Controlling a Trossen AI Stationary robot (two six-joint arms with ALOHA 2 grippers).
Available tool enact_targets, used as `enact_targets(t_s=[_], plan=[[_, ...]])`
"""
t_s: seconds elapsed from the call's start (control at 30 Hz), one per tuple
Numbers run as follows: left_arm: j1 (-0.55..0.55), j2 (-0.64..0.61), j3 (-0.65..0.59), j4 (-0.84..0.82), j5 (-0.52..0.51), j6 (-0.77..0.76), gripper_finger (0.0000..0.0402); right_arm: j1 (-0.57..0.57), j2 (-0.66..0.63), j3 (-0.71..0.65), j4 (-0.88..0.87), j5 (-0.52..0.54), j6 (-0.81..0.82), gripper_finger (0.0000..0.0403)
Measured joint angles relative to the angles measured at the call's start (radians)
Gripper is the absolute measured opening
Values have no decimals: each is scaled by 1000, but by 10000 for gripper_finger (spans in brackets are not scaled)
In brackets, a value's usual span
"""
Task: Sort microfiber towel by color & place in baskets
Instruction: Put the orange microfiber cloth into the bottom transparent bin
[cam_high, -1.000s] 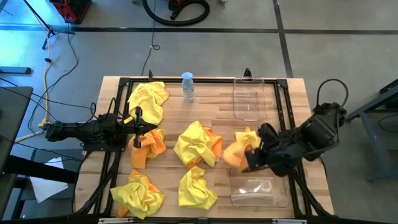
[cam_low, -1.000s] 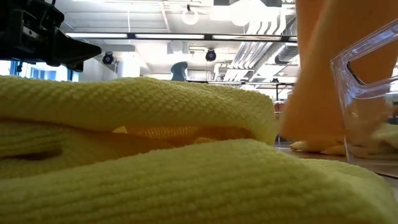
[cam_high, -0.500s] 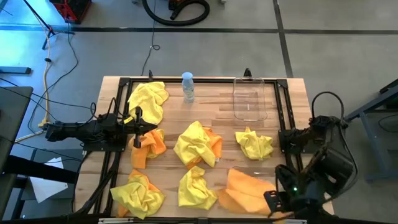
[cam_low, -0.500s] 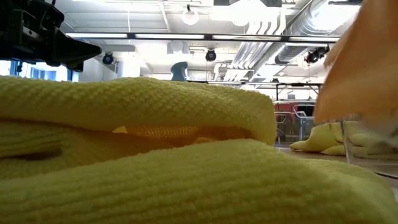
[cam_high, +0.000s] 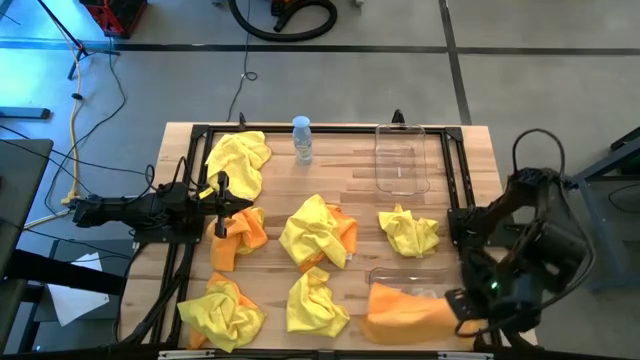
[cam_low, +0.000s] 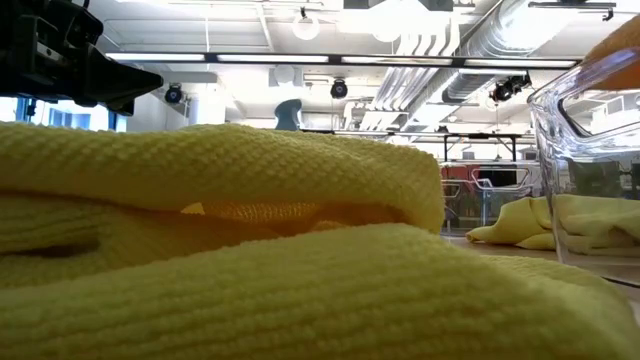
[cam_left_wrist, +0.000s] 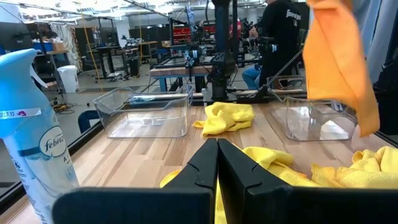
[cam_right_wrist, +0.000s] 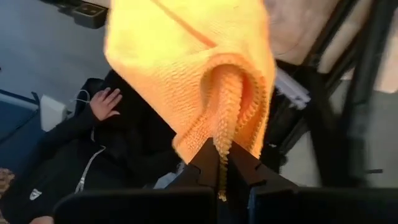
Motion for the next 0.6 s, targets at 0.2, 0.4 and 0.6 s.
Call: enact_targets(t_s=[0.2,0.4,0.6], plan=[[0,0,0,0,0,0,0,36,-158,-143,1,10,-1,0],[0,0,0,0,0,0,0,83,-304,-280,2,8,-1,0],[0,0,0,0,0,0,0,107,-436,-400,1,38,-1,0]])
